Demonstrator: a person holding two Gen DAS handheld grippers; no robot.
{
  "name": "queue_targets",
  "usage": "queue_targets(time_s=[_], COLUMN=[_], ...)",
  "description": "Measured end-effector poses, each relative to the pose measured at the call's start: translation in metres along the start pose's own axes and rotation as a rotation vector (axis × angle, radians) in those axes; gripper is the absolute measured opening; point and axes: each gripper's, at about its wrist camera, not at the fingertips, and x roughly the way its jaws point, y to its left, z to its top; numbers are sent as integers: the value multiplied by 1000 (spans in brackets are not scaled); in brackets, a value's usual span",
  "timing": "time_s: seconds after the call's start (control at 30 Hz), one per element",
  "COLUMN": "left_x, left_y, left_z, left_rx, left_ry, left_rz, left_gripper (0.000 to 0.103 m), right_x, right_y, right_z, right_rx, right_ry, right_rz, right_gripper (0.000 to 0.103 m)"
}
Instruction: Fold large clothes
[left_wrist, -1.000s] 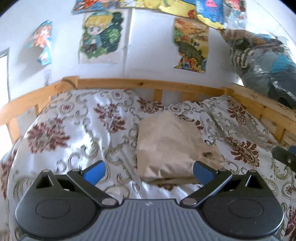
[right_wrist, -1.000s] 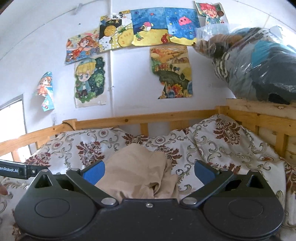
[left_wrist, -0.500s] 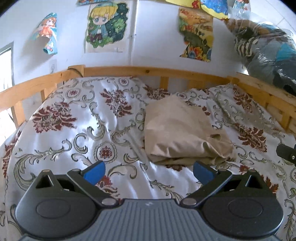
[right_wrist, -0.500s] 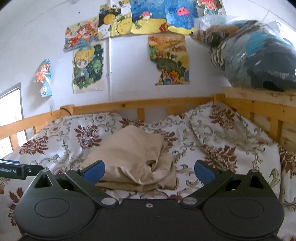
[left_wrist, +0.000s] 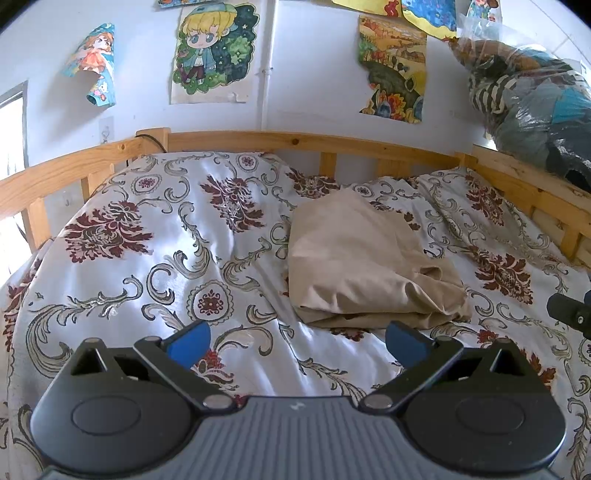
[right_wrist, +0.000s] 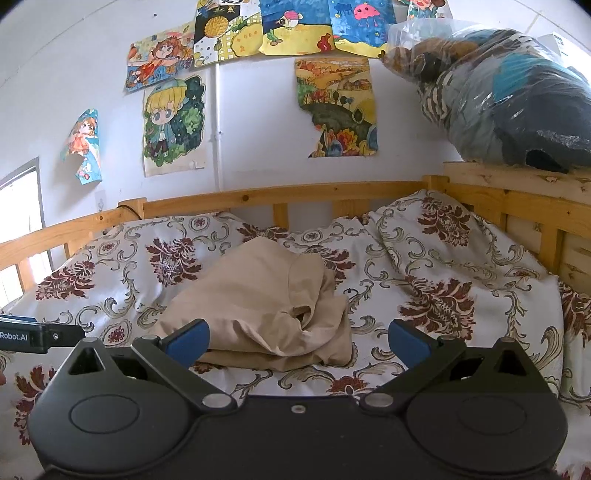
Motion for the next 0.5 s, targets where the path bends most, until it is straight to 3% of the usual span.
queue_targets(time_s=[0.5], left_x=[-2], left_y=[-1], left_z=[1], left_rx=[3], left_ry=[-8], left_rz=[4], left_gripper=[102], right_x=[0], right_y=[-1], right_z=[0], right_rx=[1], right_ry=[1], right_rz=[1], right_gripper=[102])
